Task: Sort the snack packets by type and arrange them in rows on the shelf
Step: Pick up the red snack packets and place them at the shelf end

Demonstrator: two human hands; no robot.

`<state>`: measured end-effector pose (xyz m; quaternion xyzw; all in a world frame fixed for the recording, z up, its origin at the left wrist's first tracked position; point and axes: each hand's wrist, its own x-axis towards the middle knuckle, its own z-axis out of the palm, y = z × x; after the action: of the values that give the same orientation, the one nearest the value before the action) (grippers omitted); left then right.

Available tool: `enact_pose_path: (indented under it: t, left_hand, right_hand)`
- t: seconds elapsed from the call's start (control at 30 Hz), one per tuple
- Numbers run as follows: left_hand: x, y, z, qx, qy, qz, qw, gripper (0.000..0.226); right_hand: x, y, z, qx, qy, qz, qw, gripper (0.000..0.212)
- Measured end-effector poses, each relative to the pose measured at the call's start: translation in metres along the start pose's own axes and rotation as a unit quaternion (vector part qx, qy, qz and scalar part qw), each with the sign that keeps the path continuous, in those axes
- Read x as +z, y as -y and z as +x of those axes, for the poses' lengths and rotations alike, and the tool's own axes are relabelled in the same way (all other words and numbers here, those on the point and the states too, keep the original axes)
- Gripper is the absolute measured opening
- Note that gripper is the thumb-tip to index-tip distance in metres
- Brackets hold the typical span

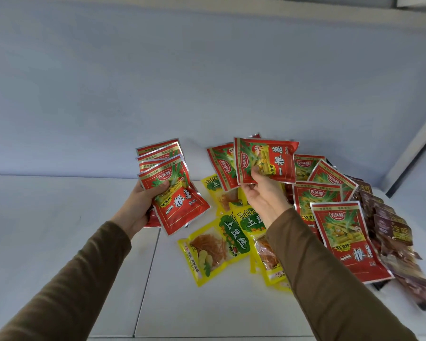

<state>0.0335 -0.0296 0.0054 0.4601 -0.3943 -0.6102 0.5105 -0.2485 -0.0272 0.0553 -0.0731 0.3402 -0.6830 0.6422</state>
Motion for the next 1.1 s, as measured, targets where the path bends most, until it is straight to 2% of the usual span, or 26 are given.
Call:
enact_pose_path:
  t: [0.13,0.33,0.47,0.6,0.73,0.9,1.0,1.1]
  left_hand:
    - [0.002,-0.001,0.001,0.000,-0.004,0.008,1.000,0.050]
    - [0.016,-0.007,-0.004,-0.001,0.031,0.016,0.999,0.049]
    - [0.026,-0.014,-0.006,-0.014,0.026,0.022,0.999,0.041]
    - [0.026,-0.016,-0.011,-0.058,0.030,0.003,0.998,0.037]
    - [0.020,-0.014,-0.017,-0.101,0.052,-0.025,0.993,0.041]
    - [0.021,-0.013,-0.022,-0.085,0.096,-0.016,0.992,0.059]
    - [0.023,-0.013,-0.026,-0.069,0.133,0.029,0.988,0.069]
    - [0.026,-0.008,-0.030,-0.054,0.101,0.074,0.991,0.067]
  right_hand:
    - [-0.004,-0.002,-0.010,0.017,0.121,-0.149,0.981,0.012]
    - [-0.006,-0.019,-0.019,0.021,0.216,-0.364,0.906,0.008]
    - [-0.003,-0.034,-0.022,-0.003,0.200,-0.425,0.883,0.020]
    - [-0.002,-0.047,-0.024,-0.012,0.191,-0.438,0.879,0.028]
    - [0.001,-0.057,-0.021,-0.006,0.191,-0.436,0.879,0.047]
    - [0.006,-0.074,-0.014,0.000,0.172,-0.445,0.879,0.053]
    - [0.005,-0.081,-0.010,-0.002,0.164,-0.447,0.879,0.050]
    - [0.005,-0.085,-0.012,-0.012,0.181,-0.478,0.859,0.052]
